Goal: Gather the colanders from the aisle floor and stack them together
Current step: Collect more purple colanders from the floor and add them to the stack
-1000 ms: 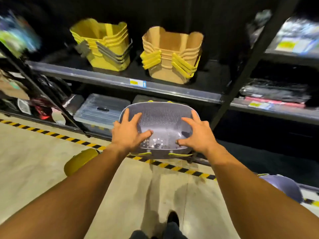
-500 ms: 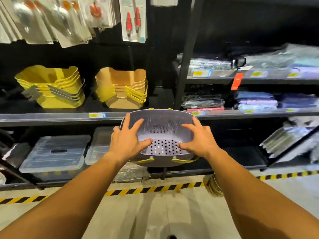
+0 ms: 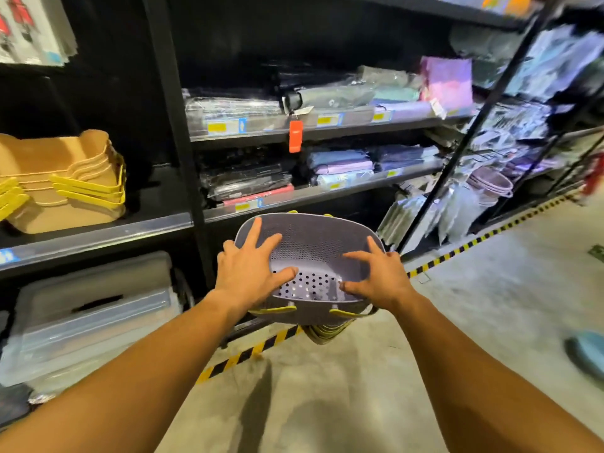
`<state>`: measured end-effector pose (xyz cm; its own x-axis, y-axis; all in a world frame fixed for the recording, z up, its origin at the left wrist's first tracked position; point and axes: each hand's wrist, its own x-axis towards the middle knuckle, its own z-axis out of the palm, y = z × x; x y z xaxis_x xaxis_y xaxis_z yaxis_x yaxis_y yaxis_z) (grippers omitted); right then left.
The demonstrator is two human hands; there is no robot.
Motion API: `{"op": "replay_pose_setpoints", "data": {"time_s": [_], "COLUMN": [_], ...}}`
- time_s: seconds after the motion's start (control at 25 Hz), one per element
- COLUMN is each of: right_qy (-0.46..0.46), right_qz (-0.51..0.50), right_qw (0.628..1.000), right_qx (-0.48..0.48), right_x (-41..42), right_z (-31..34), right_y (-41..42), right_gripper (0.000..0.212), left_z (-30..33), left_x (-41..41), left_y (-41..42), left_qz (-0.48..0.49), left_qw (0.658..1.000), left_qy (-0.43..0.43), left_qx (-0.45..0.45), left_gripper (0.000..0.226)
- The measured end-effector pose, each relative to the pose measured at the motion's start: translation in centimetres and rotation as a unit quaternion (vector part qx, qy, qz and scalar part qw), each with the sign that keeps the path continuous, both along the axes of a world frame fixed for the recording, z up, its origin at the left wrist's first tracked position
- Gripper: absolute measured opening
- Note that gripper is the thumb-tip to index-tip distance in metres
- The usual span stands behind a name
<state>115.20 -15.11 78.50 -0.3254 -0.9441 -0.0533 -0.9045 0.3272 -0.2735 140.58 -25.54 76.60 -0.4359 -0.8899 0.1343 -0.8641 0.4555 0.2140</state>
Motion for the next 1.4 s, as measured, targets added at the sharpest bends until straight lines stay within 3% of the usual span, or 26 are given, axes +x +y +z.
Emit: {"op": "replay_pose_setpoints", "data": {"time_s": [0.44,0.68,0.92,1.12,1.4], "right_qy": [-0.025,-0.049,-0.114,-0.205,-0.249], "right_qz": [0.033,0.072,0.086,0.090,0.152], "right_qw": [0.999,0.996,0.989,0.974,0.955], "right_qx": [0.000,0.024,0.028,0.025,0.056], "right_x": [-22.8,-32.8,-41.1,-45.6,-51.8], "right_z": [0.4,-2.8,-9.1,-15.6,-32.0], "right_y": [-0.7,-4.3,-12.6,-19.5,-28.9], "right_gripper": [0.065,0.065,0.063,0.057,0.061], "left_z": [-2.0,-5.5,-11.8,-18.4,-33.3], "left_x": [-23.2,-32.5,-40.5,-44.8,-50.8], "left_y": [2.7,1.8,-3.2,-7.8,-12.4], "left_qz": [0.062,0.098,0.136,0.136,0.194], "left_qw": [0.997,0.993,0.984,0.981,0.963], "left_qy": [0.019,0.012,0.016,-0.041,-0.040], "left_qx": [0.031,0.063,0.115,0.129,0.181], "left_gripper": [0.079,0.079,0.076,0.072,0.074]}}
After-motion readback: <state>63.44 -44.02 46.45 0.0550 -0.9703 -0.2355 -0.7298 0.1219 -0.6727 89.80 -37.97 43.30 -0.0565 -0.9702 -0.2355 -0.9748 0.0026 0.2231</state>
